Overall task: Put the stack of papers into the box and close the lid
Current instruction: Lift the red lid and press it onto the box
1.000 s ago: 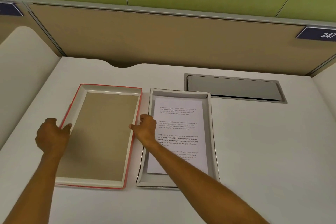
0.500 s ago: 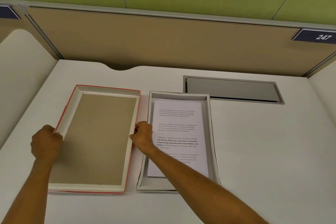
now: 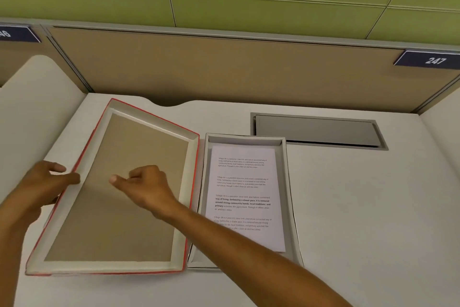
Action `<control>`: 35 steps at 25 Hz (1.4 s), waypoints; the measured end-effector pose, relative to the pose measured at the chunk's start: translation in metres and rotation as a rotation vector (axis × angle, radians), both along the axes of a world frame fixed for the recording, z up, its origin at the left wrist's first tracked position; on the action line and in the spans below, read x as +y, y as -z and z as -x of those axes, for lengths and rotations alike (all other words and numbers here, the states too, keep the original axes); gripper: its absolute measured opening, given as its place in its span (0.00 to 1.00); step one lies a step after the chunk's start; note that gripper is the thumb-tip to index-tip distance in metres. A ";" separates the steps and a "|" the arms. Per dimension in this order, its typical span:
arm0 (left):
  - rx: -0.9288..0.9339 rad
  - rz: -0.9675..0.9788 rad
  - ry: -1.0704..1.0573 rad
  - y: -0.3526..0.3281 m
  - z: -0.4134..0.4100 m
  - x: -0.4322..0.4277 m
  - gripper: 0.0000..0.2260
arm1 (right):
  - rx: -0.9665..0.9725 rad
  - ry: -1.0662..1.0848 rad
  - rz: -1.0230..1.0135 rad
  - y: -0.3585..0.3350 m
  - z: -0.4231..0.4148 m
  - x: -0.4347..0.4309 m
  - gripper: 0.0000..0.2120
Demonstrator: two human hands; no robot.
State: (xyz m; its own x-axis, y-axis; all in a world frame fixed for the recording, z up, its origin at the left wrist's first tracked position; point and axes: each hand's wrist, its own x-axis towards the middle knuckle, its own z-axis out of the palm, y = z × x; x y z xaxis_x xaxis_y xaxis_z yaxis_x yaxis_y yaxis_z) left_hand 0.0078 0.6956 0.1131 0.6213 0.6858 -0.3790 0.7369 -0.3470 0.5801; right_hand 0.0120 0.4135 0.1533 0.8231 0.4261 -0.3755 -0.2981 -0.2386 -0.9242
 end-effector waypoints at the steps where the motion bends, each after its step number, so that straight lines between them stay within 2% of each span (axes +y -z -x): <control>1: -0.033 0.016 0.007 -0.011 0.001 -0.008 0.18 | 0.029 -0.008 -0.038 -0.007 0.001 0.005 0.27; 4: -0.126 0.017 0.077 -0.036 0.002 -0.036 0.21 | 0.045 0.008 -0.129 -0.027 0.003 0.017 0.30; 9: -0.219 -0.034 0.232 -0.066 0.012 -0.102 0.26 | 0.070 0.074 -0.221 -0.050 -0.003 0.017 0.18; 13: -0.213 0.159 0.395 -0.095 0.014 -0.115 0.40 | 0.081 0.117 -0.215 -0.055 -0.014 -0.002 0.12; 14: -0.222 0.217 0.401 -0.100 0.013 -0.109 0.41 | 0.110 0.119 -0.232 -0.058 -0.016 -0.007 0.13; 16: -0.275 0.425 0.357 -0.105 0.011 -0.103 0.35 | 0.160 0.125 -0.245 -0.063 -0.018 -0.018 0.13; 18: -0.303 0.550 0.284 -0.091 0.007 -0.109 0.29 | 0.184 0.133 -0.241 -0.070 -0.018 -0.032 0.14; 19: -0.265 0.512 0.275 -0.077 0.005 -0.115 0.28 | 0.198 0.138 -0.255 -0.074 -0.018 -0.040 0.15; 21: -0.163 0.402 0.292 -0.041 0.001 -0.126 0.19 | 0.229 0.152 -0.306 -0.083 -0.017 -0.059 0.15; 22: -0.126 0.426 0.302 -0.024 0.001 -0.132 0.17 | 0.242 0.156 -0.330 -0.088 -0.017 -0.069 0.15; 26: -0.045 0.772 0.198 0.031 0.011 -0.149 0.31 | 0.246 0.175 -0.397 -0.101 -0.016 -0.117 0.15; 28: -0.056 0.806 0.165 0.038 0.015 -0.158 0.31 | 0.206 0.234 -0.422 -0.101 -0.017 -0.148 0.15; 30: -0.107 0.769 0.205 0.034 0.015 -0.170 0.28 | 0.134 0.324 -0.361 -0.098 -0.016 -0.183 0.20; 33: -0.231 0.672 0.349 0.023 0.014 -0.202 0.21 | -0.025 0.407 0.009 -0.077 -0.010 -0.232 0.32; 35: -0.300 0.552 0.378 0.021 0.015 -0.227 0.21 | -0.106 0.402 0.184 -0.056 -0.002 -0.255 0.33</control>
